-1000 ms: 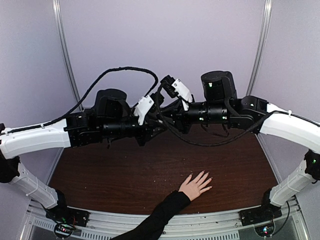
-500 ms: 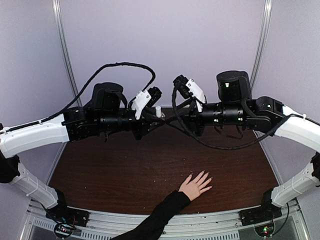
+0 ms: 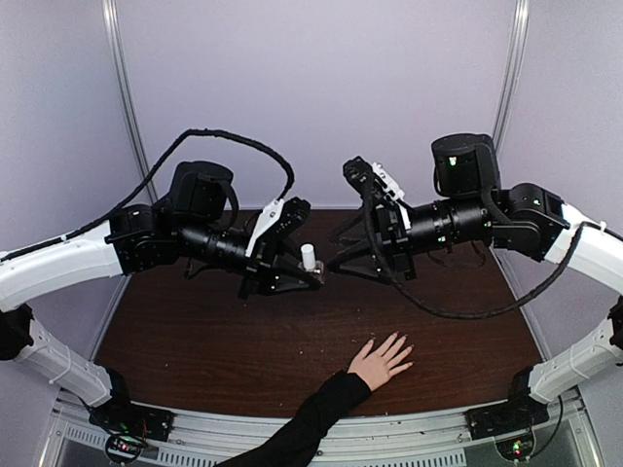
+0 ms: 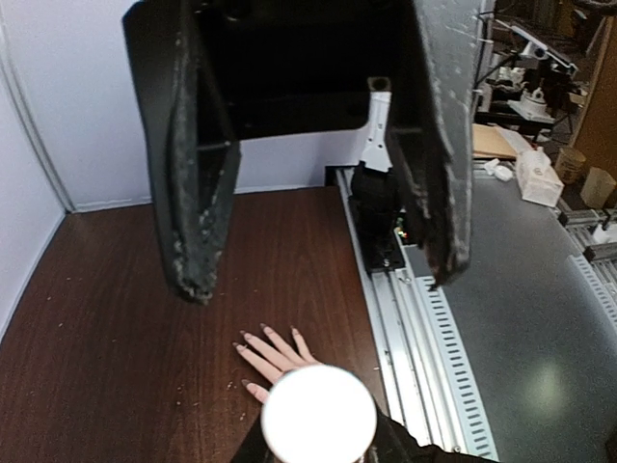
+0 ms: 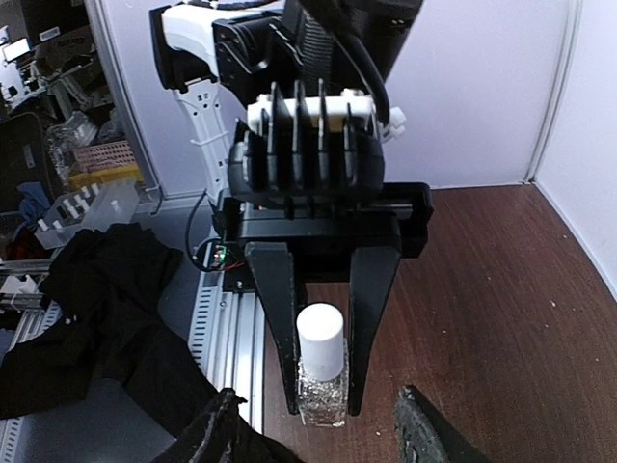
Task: Paint the nails
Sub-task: Screw the nail polish bottle cap onto the nail polish bottle.
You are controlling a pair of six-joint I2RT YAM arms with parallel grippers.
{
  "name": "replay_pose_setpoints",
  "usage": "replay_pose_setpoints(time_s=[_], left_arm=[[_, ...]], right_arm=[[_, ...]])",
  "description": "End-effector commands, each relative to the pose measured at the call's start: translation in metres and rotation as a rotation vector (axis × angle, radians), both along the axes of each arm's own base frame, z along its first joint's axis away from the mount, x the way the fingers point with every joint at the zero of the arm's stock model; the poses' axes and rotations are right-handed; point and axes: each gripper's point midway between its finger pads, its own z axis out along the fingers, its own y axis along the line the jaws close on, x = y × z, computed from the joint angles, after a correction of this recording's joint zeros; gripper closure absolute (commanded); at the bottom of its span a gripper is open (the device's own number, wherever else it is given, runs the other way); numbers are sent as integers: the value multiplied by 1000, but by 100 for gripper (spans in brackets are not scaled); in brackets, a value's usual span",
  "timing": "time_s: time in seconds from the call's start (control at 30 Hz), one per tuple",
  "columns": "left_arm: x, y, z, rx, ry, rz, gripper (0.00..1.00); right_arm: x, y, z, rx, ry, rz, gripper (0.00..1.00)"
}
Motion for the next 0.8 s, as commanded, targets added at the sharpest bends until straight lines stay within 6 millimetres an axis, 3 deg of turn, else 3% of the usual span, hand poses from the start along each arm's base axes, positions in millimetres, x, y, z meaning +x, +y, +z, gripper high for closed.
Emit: replay_pose_setpoints(time_s=[0.0,0.77], left_arm=[[-34,8,24,-72,-7,-183,100],[-54,11,21,-71,40,-304,100]], right_arm=[[-23,-2,21,54,5,130,46],[-35,-4,22,61,38,185,46]])
